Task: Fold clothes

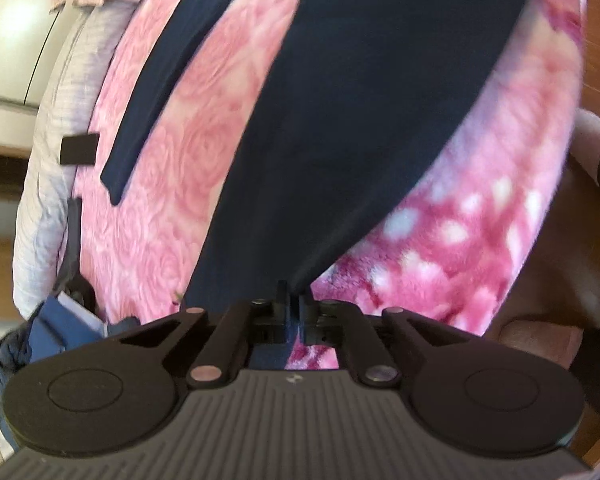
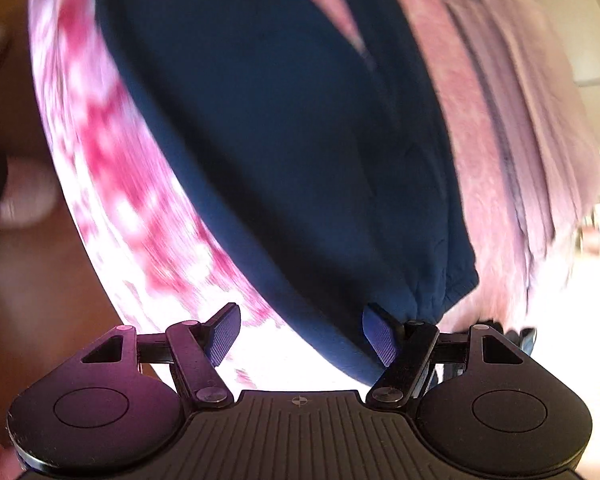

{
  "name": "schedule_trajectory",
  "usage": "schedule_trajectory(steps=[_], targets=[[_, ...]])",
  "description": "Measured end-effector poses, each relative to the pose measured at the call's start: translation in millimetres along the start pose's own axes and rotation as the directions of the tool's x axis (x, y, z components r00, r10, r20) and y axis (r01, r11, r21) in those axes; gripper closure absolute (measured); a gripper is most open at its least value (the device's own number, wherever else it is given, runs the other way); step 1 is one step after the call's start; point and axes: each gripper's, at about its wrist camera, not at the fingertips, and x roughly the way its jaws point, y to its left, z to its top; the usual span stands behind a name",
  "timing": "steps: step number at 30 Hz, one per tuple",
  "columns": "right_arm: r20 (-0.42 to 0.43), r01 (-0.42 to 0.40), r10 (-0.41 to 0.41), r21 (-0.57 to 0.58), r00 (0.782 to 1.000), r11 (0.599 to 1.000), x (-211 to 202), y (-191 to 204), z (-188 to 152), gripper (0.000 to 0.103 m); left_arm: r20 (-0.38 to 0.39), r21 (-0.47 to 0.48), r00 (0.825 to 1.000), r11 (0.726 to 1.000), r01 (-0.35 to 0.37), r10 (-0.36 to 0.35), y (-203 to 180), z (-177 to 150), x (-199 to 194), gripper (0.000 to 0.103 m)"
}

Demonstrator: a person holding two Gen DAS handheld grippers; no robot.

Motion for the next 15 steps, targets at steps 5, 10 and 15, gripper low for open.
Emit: schedule_trajectory(steps=[5,10,15], targets=[[-0.001,-0.002,0.002,0.024,1.0,1.0,24.0,-23.1,-17.1,0.1,-0.031,-0.01,0.999,1.0,0.006,-0.006,21.4,9.3,-14.6,0.1],[0.055,0.012,-0.019,0.132,0.998,0.991,-21.4,-74.9,-22.9,0.101,-0.032,-0.077,0.999,0.997,0.013,-0.015,80.5,25.3,-46.1,0.1],[0.095,0.073,-0.094,0.211,0.991,0.975,-52.4,-149.1,-9.3,0.101,-0.032,-0.165,0.996,0.984,0.072,-0.078,161.2,48.1,-61.1,0.1]])
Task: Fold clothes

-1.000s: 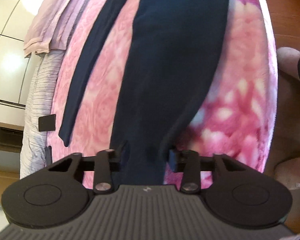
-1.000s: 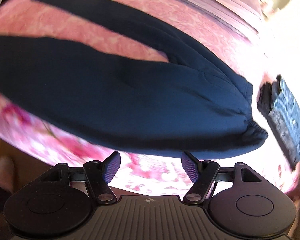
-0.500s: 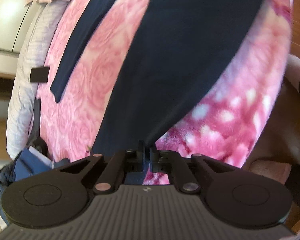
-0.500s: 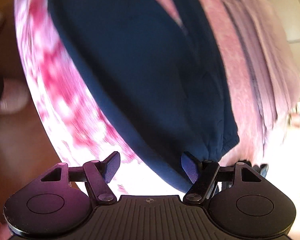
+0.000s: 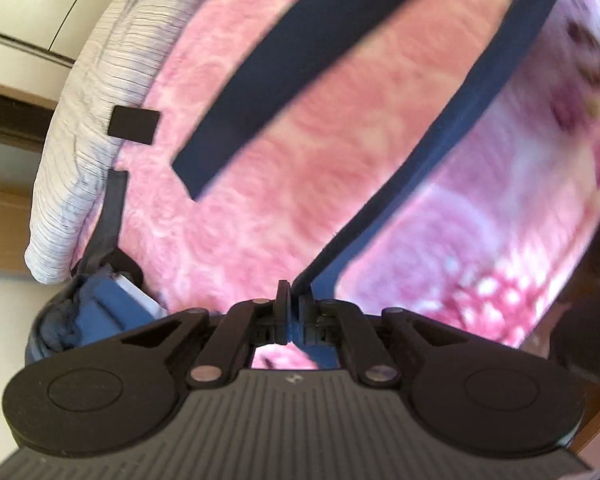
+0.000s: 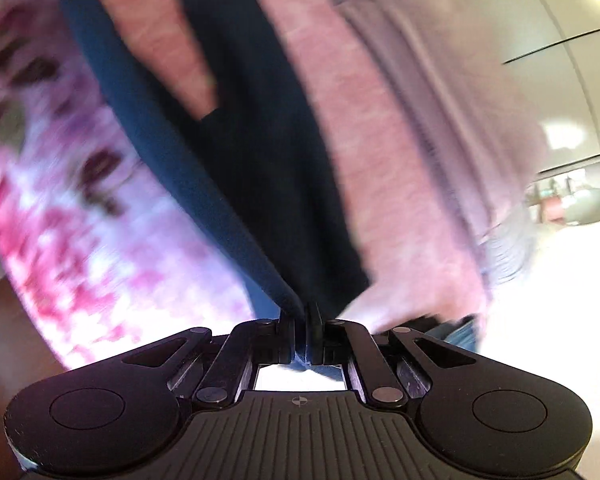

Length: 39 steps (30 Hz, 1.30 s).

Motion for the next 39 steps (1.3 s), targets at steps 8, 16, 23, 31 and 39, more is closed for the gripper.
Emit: schedule_trajectory(steps=[8,16,23,31,39], targets=[[-0.014,-0.007,0.007,0.015,1.0,1.0,56.5,-82.9,86.7,0.101,-0.006,-0.002,0.985,0.985,0.172,-0.172,115.6,69.0,42.6,0.1],[-0.115,-0.095,0.099,0.04,0.988,0.995,148.3,-122.7,139.8,0.101,-0.024,0.038,0.942,0.941,0.336,-0.335,184.9,130.2,140.2,0.1],[-0.158,-0.175,0.184,0.069,0.97,0.982,203.9,-128.3,145.2,0.101,-0.069,0.04,0.922,0.922,0.385,-0.382,212.0,180.8,213.0,0.1],[-0.222,-0.235,0.256,0.118,0.941,0.965,281.1,-115.1,142.5,0.1,-0.152,-0.032,0.957,0.969,0.247,-0.249,211.8,213.9,289.5,0.085],[-0.134,-0.1,0.113,0.1,0.985,0.99,243.4,-103.2,170.7,0.042,-0.19,-0.069,0.979,0.996,0.056,-0.069,227.9,179.6,264.9,0.072]])
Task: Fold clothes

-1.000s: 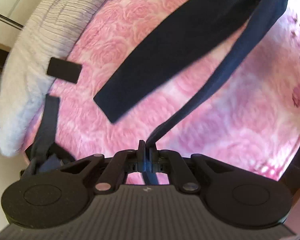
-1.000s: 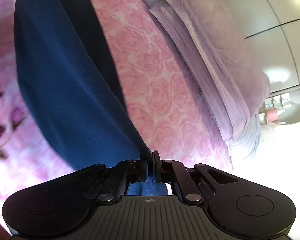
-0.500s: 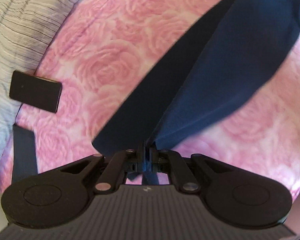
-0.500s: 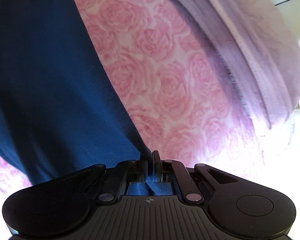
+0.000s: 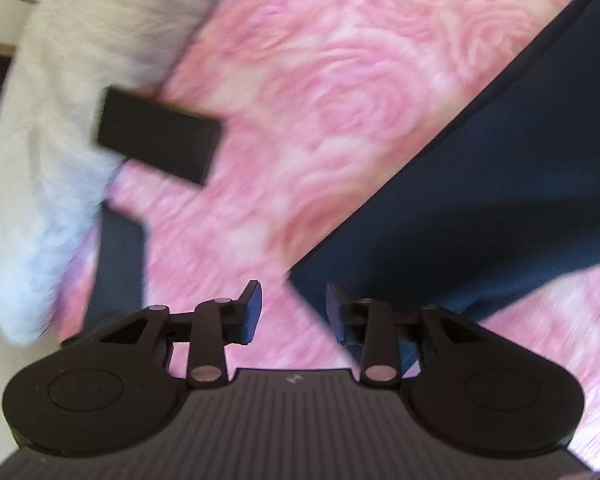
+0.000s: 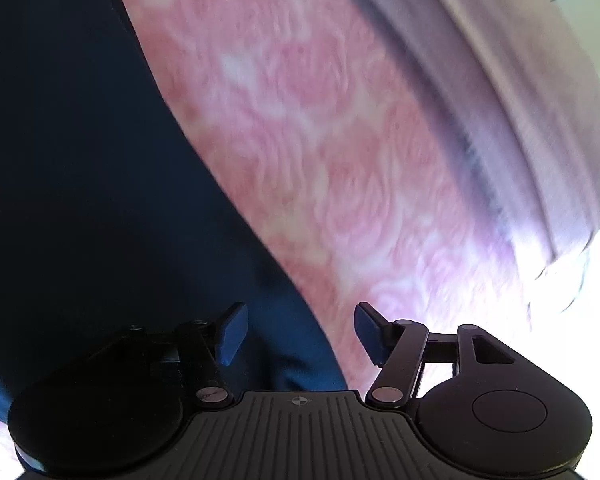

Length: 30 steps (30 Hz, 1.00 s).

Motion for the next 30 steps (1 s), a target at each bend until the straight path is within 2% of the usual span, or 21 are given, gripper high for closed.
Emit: schedule_trajectory(steps=[2,4,7,9,11,14,17,19,20,22,25,27,28,30], targets=[[0.06,-0.004,0.002,0.027,0.998,1.0,-20.5,5.9,6.0,0.042,0.021,-0.024,0.999,0.999,-0.024,0.024,2.0,-19.4,-13.1,0.072],[0.114,-0.04,0.032,0.075,0.993,0.996,-39.4,17.4,11.7,0.042,0.059,-0.019,0.998,1.0,-0.017,0.018,-10.5,-36.7,-22.9,0.072],[0.164,-0.123,0.101,0.131,0.981,0.984,-61.3,44.0,21.5,0.042,0.112,0.086,0.994,0.996,-0.013,0.004,-48.3,-55.8,-26.3,0.071],[0.184,-0.181,0.153,0.147,0.971,0.972,-73.6,66.5,30.8,0.042,0.134,0.201,0.991,0.978,-0.05,0.024,-78.1,-63.8,-18.4,0.072],[0.195,-0.227,0.197,0.143,0.961,0.963,-84.3,91.4,42.9,0.042,0.152,0.305,0.987,0.948,-0.089,0.044,-101.3,-72.9,-3.6,0.075],[0.188,-0.261,0.226,0.186,0.956,0.947,-96.9,124.3,58.5,0.042,0.189,0.446,0.979,0.882,-0.155,0.077,-133.4,-86.7,19.4,0.079],[0.176,-0.259,0.226,0.2,0.958,0.945,-104.1,153.5,79.5,0.042,0.262,0.533,0.954,0.801,-0.272,0.149,-144.2,-101.3,46.1,0.079],[0.163,-0.239,0.208,0.196,0.964,0.951,-108.6,170.4,92.4,0.042,0.311,0.585,0.937,0.746,-0.319,0.158,-144.4,-111.8,58.2,0.081],[0.154,-0.229,0.2,0.202,0.968,0.952,-112.6,177.5,98.5,0.042,0.332,0.595,0.932,0.734,-0.327,0.145,-141.2,-116.8,57.7,0.086],[0.14,-0.227,0.199,0.223,0.97,0.948,-114.5,187.6,111.7,0.042,0.373,0.585,0.92,0.738,-0.335,0.122,-127.4,-126.9,52.2,0.091],[0.136,-0.227,0.201,0.22,0.97,0.949,-115.2,202.7,137.9,0.042,0.441,0.542,0.891,0.759,-0.36,0.108,-99.3,-140.4,44.2,0.091],[0.138,-0.239,0.214,0.21,0.967,0.948,-115.0,215.2,156.9,0.042,0.466,0.544,0.88,0.756,-0.365,0.089,-93.0,-143.7,48.4,0.091],[0.139,-0.248,0.223,0.205,0.965,0.947,-114.4,222.1,167.1,0.042,0.471,0.552,0.879,0.751,-0.361,0.076,-92.3,-144.4,52.4,0.091],[0.142,-0.277,0.252,0.198,0.957,0.94,-112.0,233.5,186.2,0.042,0.455,0.587,0.889,0.735,-0.338,0.045,-99.6,-145.0,64.7,0.09]])
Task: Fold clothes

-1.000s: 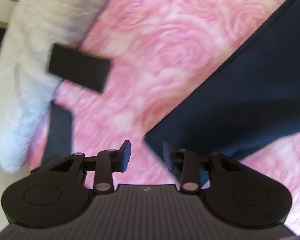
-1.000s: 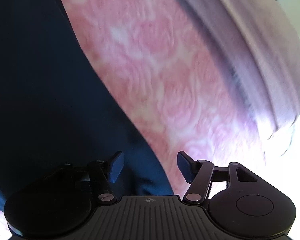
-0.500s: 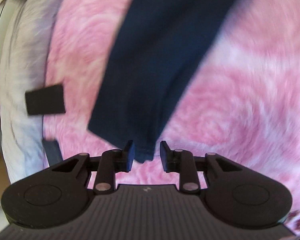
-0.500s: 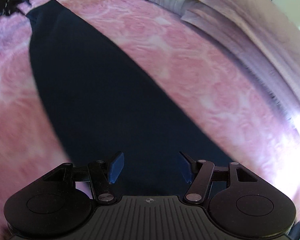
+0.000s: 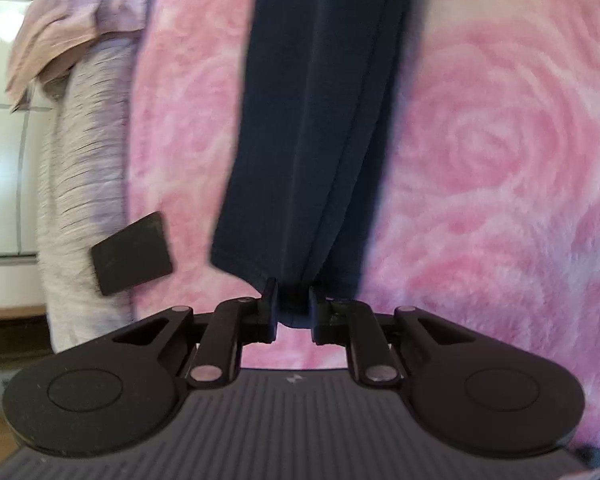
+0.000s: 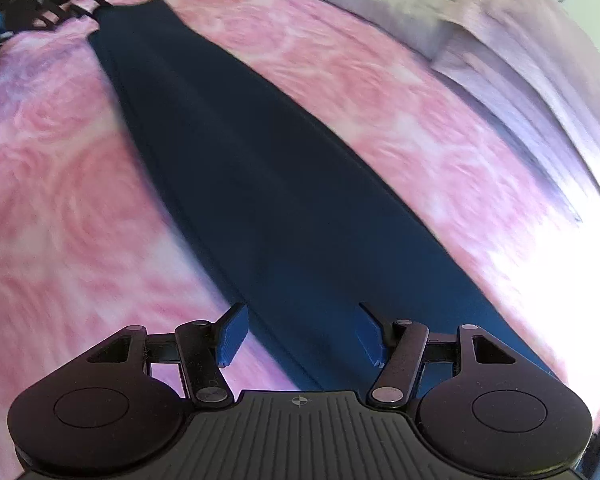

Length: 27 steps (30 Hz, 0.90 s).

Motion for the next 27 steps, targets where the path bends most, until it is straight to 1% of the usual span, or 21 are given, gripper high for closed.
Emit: schedule_trajectory(steps=[2,4,5,7,9,11,14,15,18,20,22,24,26,27], targets=[[-0.008,-0.038,0.038,0.01,0.999,0.999,9.5,9.7,13.9,0.042,0.009,0.016,1.0,1.0,0.003,-0.003,-8.3,0.2,0.5,0.091],[-0.016,-0.064,0.065,0.026,0.998,0.998,15.6,14.2,23.2,0.042,0.016,-0.011,1.0,1.0,0.011,-0.011,-7.1,-2.2,-5.3,0.089],[-0.016,-0.074,0.074,0.036,0.997,0.997,17.9,15.1,26.9,0.042,0.01,-0.024,1.0,0.999,0.023,-0.022,-5.8,-3.8,-8.3,0.086],[-0.013,-0.096,0.097,0.072,0.995,0.993,22.0,12.5,31.0,0.042,-0.03,-0.037,0.999,0.998,0.045,-0.046,-3.3,-11.1,-12.4,0.086],[-0.011,-0.121,0.123,0.135,0.992,0.983,28.9,3.4,31.3,0.042,-0.05,-0.088,0.997,0.995,0.056,-0.06,1.3,-21.3,-20.5,0.086],[-0.02,-0.14,0.148,0.213,0.989,0.967,36.5,-6.7,27.8,0.042,-0.057,-0.167,0.996,0.984,0.059,-0.069,11.8,-27.2,-29.7,0.086],[-0.044,-0.171,0.195,0.323,0.98,0.931,46.5,-24.1,17.1,0.042,-0.045,-0.239,0.997,0.969,0.053,-0.066,27.7,-21.4,-40.4,0.086],[-0.056,-0.162,0.19,0.325,0.98,0.932,45.2,-28.3,13.9,0.042,-0.034,-0.253,0.998,0.966,0.051,-0.061,32.6,-15.8,-43.6,0.086],[-0.074,-0.094,0.121,0.298,0.99,0.95,28.3,-45.3,0.7,0.042,0.017,-0.264,0.998,0.963,0.056,-0.053,45.4,16.2,-50.6,0.086],[-0.059,-0.037,0.061,0.341,0.996,0.939,7.9,-71.6,-20.3,0.042,0.063,-0.267,0.997,0.961,0.067,-0.052,54.3,48.6,-56.0,0.086],[-0.047,0.019,-0.001,0.384,0.999,0.923,-12.5,-98.0,-41.2,0.042,0.107,-0.276,0.993,0.957,0.084,-0.056,62.8,82.4,-61.7,0.085],[-0.041,0.073,-0.061,0.431,0.997,0.9,-32.0,-126.4,-65.4,0.042,0.156,-0.286,0.985,0.952,0.113,-0.07,72.2,125.3,-67.4,0.083],[-0.051,0.125,-0.115,0.488,0.992,0.864,-48.6,-161.7,-101.0,0.042,0.204,-0.293,0.975,0.945,0.143,-0.084,81.3,169.5,-72.4,0.078],[-0.058,0.15,-0.14,0.514,0.988,0.844,-55.8,-179.8,-119.9,0.042,0.228,-0.294,0.969,0.942,0.16,-0.094,85.1,194.1,-73.5,0.078]])
